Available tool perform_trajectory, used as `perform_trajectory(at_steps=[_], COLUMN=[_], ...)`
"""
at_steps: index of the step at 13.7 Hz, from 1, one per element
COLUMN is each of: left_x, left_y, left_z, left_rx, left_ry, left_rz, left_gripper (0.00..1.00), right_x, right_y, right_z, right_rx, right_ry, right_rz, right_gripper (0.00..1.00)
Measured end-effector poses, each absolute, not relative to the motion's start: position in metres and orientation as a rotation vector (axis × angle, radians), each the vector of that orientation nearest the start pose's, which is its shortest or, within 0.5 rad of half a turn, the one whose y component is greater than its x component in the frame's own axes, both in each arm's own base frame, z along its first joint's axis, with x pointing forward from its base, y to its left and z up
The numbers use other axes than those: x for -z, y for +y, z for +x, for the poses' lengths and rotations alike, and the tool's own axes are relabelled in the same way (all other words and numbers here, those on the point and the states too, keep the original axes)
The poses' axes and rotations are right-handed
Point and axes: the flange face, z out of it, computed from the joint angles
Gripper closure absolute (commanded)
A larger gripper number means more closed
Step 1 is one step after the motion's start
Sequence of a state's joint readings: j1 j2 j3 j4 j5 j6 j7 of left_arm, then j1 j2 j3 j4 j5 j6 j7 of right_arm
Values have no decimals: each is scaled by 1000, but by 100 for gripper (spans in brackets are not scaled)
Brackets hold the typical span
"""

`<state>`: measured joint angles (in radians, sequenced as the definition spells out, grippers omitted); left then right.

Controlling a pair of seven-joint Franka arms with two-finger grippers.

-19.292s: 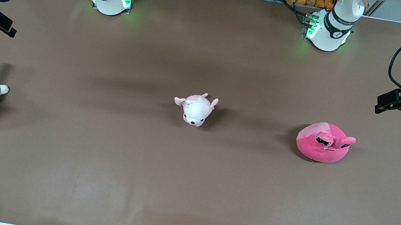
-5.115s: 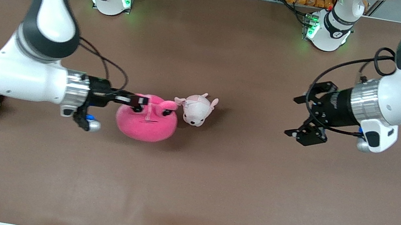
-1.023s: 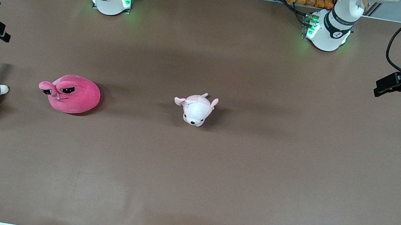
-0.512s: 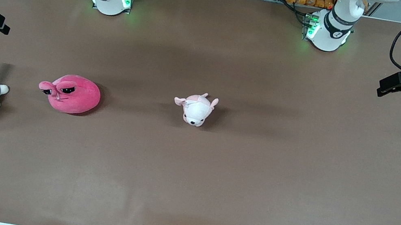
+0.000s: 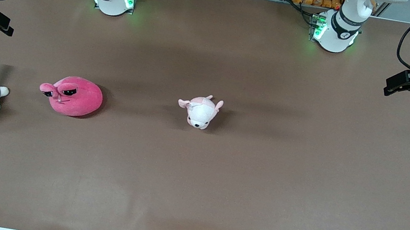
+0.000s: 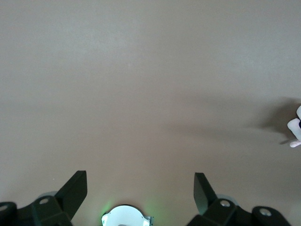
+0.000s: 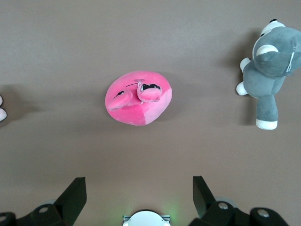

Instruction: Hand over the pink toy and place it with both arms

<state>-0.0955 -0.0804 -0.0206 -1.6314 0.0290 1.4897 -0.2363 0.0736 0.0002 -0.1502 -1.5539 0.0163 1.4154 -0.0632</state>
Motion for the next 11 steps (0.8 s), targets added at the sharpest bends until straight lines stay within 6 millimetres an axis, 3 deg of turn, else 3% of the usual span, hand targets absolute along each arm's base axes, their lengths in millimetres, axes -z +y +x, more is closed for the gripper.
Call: perform_trajectory(at_steps=[5,11], left_x=[-637,-634], left_y=[-58,-58], left_z=[515,517], left_rx=[-68,-75], left_ry=[-187,-181], left_rz=[-3096,-3096], left_gripper=[0,0], right_x=[-626,-629], right_y=[-25,-29], right_z=[533,532], right_rx=[-195,-188], right_ry=[-8,4], right_rz=[-3113,-3113], right_gripper=[0,0])
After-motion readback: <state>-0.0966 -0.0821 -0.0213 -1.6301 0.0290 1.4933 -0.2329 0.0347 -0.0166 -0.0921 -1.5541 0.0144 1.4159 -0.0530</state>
